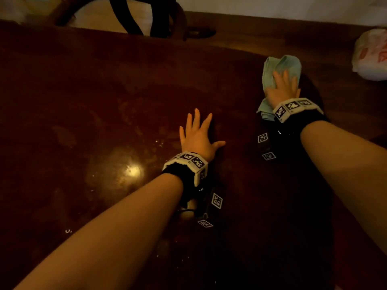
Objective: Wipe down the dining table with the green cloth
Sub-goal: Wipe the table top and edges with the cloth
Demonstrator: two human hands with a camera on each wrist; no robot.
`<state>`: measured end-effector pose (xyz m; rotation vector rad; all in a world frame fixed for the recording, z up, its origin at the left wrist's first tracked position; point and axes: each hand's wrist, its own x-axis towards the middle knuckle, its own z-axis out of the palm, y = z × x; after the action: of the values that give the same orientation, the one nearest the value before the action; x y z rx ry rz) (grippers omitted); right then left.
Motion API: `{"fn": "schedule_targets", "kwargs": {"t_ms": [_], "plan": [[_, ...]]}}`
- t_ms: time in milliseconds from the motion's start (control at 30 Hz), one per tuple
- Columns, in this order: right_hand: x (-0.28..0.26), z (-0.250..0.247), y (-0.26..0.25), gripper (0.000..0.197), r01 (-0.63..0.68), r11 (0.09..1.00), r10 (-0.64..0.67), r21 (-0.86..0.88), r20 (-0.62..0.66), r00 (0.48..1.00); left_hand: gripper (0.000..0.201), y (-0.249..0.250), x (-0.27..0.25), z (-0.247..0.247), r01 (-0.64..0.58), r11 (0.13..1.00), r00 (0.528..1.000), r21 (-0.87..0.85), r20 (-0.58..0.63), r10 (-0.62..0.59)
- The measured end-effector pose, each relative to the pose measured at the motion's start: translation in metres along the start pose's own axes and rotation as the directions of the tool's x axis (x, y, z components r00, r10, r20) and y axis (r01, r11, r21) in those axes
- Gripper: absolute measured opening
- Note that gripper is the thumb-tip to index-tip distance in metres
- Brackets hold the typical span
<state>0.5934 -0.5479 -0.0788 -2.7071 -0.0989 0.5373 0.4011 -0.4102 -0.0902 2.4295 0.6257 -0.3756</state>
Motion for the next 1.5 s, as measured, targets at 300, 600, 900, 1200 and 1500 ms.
{"fn": "schedule_targets", "kwargs": {"t_ms": [300,600,900,1200,1500], "plan": [[-0.081,0.051,-0.03,0.057,0.379,0.925,-0.376,0.017,0.16,0.913,0.049,-0.035,-0.003,-0.059,0.001,0.998,0.984,-0.066,-0.18,-0.013],[-0.078,0.074,-0.088,0.062,0.349,0.933,-0.325,-0.085,0.211,0.922,0.061,-0.126,-0.075,-0.08,0.254,0.951,0.92,-0.175,-0.261,-0.293],[-0.219,0.153,-0.125,0.065,0.698,0.693,-0.673,0.183,0.513,0.533,0.062,-0.157,-0.119,-0.091,0.222,0.9,0.861,-0.376,-0.358,-0.362],[-0.224,0.073,-0.056,0.056,0.159,0.79,-0.162,0.593,-0.048,0.986,0.079,-0.139,-0.15,-0.062,0.169,0.978,0.985,-0.125,0.039,-0.165],[-0.233,0.114,-0.029,0.07,0.398,0.918,-0.391,-0.009,0.167,0.905,0.081,-0.141,-0.15,-0.056,0.197,0.974,0.975,-0.108,0.128,-0.183]]}}
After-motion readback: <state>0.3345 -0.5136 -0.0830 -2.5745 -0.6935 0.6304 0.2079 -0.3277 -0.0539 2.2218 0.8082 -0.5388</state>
